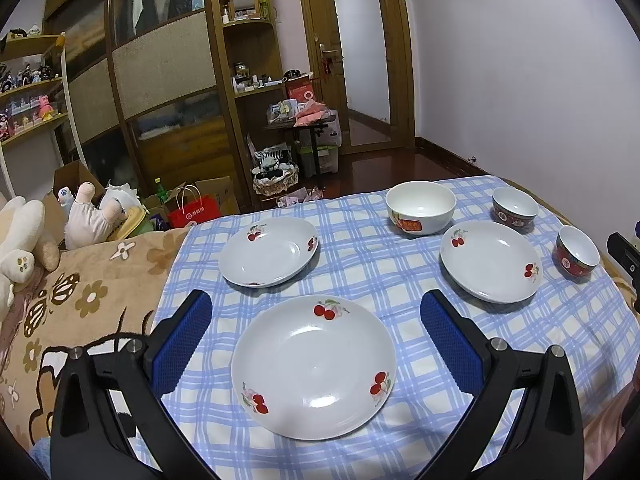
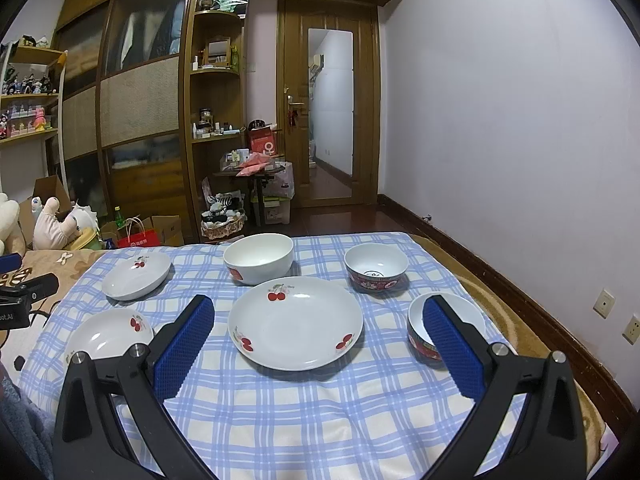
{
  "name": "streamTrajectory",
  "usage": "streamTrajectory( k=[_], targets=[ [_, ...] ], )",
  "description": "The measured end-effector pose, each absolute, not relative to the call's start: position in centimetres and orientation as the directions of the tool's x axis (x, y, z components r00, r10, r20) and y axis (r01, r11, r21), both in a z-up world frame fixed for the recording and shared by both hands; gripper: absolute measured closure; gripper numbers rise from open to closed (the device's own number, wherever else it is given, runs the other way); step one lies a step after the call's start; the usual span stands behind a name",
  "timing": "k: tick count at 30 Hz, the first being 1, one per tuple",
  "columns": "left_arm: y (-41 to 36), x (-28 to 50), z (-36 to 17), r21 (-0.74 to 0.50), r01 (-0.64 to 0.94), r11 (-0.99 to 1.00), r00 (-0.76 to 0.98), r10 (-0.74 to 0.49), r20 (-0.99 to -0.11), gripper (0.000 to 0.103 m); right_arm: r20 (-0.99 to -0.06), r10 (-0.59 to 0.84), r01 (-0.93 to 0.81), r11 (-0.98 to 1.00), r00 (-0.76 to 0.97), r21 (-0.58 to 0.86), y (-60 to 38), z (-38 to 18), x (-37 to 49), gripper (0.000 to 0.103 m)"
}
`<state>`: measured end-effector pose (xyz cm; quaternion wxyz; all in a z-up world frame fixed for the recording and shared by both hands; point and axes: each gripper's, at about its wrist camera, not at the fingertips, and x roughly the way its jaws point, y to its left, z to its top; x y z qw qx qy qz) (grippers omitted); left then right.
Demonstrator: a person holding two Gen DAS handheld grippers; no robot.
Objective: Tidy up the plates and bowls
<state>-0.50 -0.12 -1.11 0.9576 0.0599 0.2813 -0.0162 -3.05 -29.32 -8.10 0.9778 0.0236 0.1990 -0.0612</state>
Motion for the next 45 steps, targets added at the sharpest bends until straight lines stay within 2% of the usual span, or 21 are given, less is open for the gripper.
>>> streamTrajectory(
  k=[45],
  targets=[
    [-0.37,-0.28,-1.59,0.11,0.074,0.991,0.829,0.001,-0.56,0.001,-0.392,-0.113,0.13,0.991,0.913,0.017,-29.07,-7.78,-3.29,0.0]
  ],
)
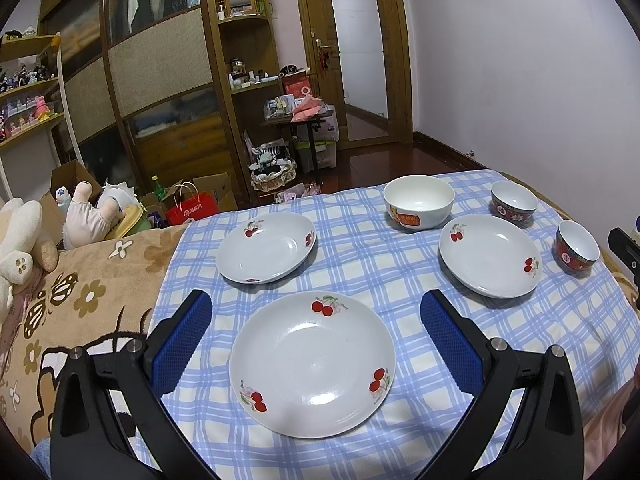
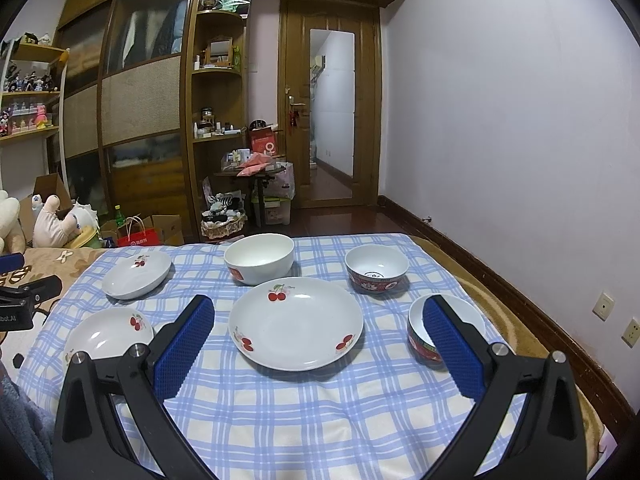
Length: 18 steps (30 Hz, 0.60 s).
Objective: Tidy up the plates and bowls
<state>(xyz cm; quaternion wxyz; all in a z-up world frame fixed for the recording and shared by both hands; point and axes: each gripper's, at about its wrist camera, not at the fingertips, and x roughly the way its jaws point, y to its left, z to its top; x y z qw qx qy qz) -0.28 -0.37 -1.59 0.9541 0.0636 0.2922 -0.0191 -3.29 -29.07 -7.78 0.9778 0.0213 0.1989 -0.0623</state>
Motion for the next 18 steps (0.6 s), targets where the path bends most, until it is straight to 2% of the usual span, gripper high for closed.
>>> streamTrajectory(
  k=[12,18],
  targets=[
    [0.3,1.1,-2.4,0.075,0.097,0.992,0.764,-0.026,-0.645,0.001,-0.407,-0.134,0.132,0.991,0.904,-0.031,-28.7,-6.9,-3.2,0.0],
    [0.8,2.4,-2.3,0.044,0.105,0.994,0.728,-0.046,-0.684,0.001,-0.425,-0.095,0.096,0.995,0.9,-0.02,-27.5,-6.4,-2.6,0.0]
  ],
)
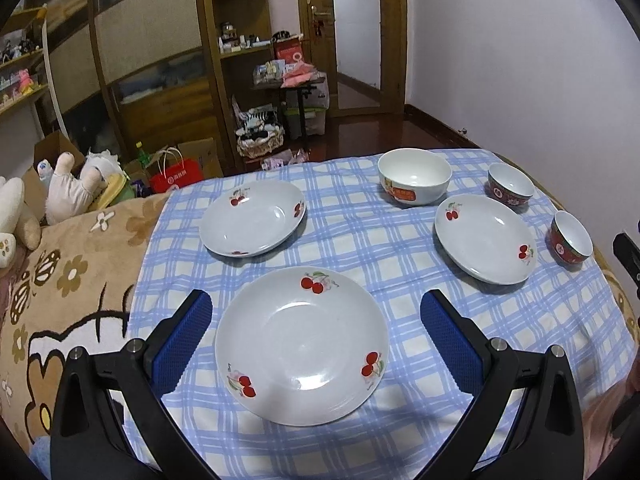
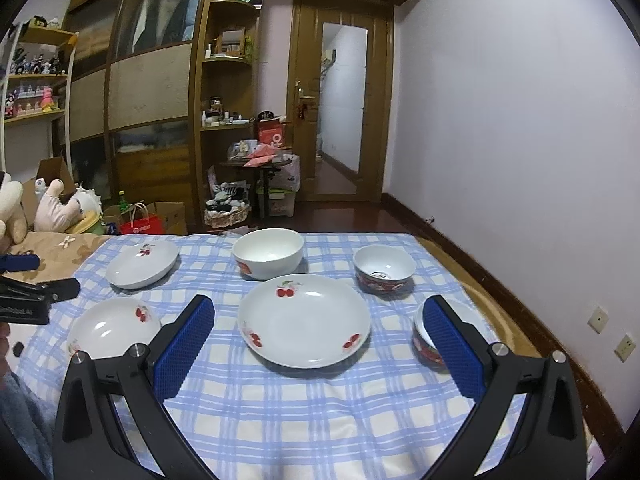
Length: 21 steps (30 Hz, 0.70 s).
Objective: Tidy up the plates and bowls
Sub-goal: 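Move the left tool toward the nearest cherry plate and straddle its rim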
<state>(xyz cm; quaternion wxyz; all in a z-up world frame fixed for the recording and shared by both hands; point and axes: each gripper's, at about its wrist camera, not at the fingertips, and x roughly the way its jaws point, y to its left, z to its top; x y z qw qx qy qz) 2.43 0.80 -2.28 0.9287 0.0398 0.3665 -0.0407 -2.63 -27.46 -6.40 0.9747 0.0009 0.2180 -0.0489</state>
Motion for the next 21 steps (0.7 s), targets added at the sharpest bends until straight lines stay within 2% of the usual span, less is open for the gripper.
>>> streamTrajectory(
  k=[5,12,17,21],
  targets=[
    [1.5,4.1,-1.7,0.055,0.087,0.995,0.719,-0.024,-0.694,0.001,-0.466,-0.015,0.053,0.996,0.885,0.068,-26.4,-6.1,-0.9,0.0],
    [2.5,7.2,-2.2,0.052,0.114,0.992,0.67,-0.038,-0.742,0.001,-0.515,0.086,-0.027,0.992,0.853,0.12,-23.0,-6.3,2.2,0.0],
    [2.8,9.3,-2.5,0.056,0.136,0.989,0.645,-0.046,-0.763,0.001,-0.528,0.088,-0.06,0.996,0.845,0.07,-20.0,-6.5,4.3,0.0],
    [3.7,10.9,-3.3,0.035,0.13,0.991,0.606,-0.051,-0.794,0.001,-0.562,0.109,-0.07,0.993,0.82,0.091,-18.9,-7.1,6.1,0.0]
  ],
)
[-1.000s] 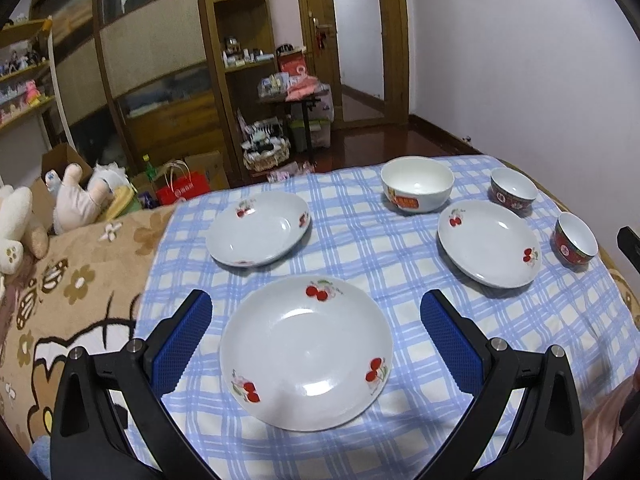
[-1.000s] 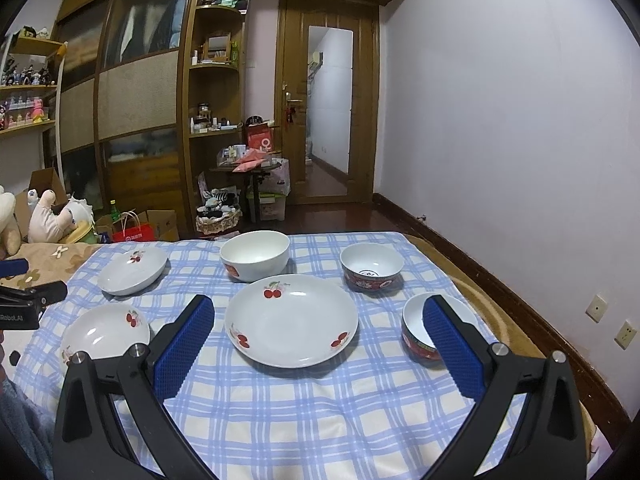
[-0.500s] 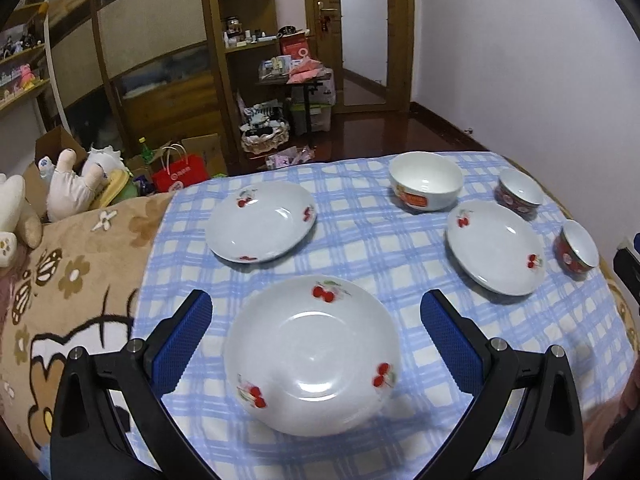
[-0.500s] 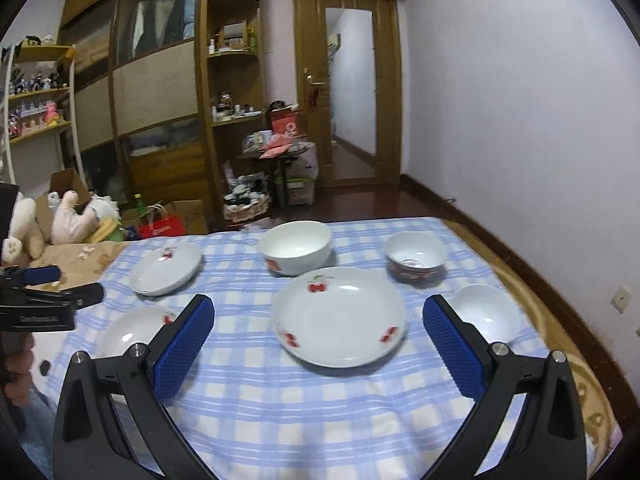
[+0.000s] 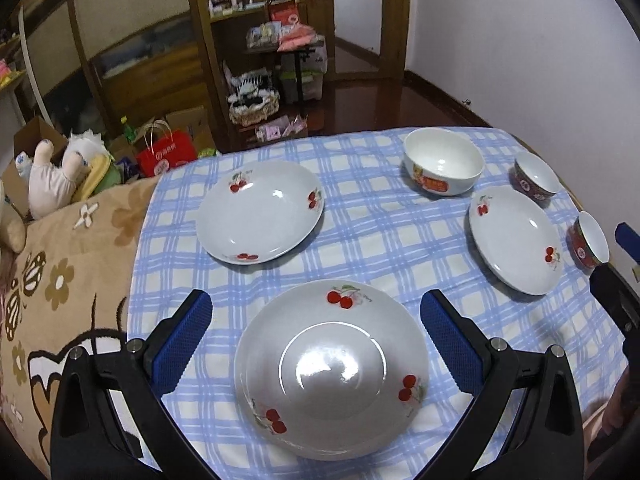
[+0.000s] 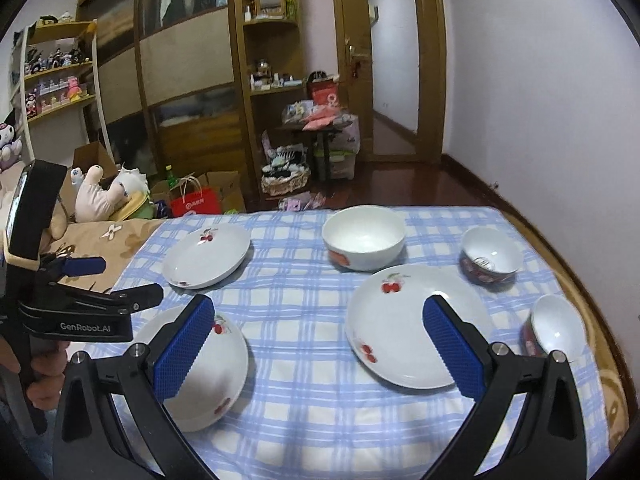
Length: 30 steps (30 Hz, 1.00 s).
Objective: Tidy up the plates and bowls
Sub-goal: 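Move the left tool toward the nearest cherry plate and straddle its rim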
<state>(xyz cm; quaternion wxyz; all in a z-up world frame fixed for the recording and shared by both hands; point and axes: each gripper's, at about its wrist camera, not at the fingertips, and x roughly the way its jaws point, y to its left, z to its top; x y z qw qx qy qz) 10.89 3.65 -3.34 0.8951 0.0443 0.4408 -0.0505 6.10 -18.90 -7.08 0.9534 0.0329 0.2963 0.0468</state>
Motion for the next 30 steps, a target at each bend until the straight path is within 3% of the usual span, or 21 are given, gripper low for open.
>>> streamTrajectory(
  k=[16,30],
  targets=[
    [7.2,14.9,-8.5,-0.027,0.037,0.999,0.422,-0.04,-0.906,0.001,-0.677,0.166,-0.144,0.986,0.717,0.089,-14.9,-13.6,11.2,0.0],
    [8.2,16.0,-13.5,0.015,-0.025,1.0,0.261,0.022,-0.965,0.001,-0.756,0.22,-0.227,0.969,0.616,0.097,-13.3,-18.6,12.3,0.001]
  ],
)
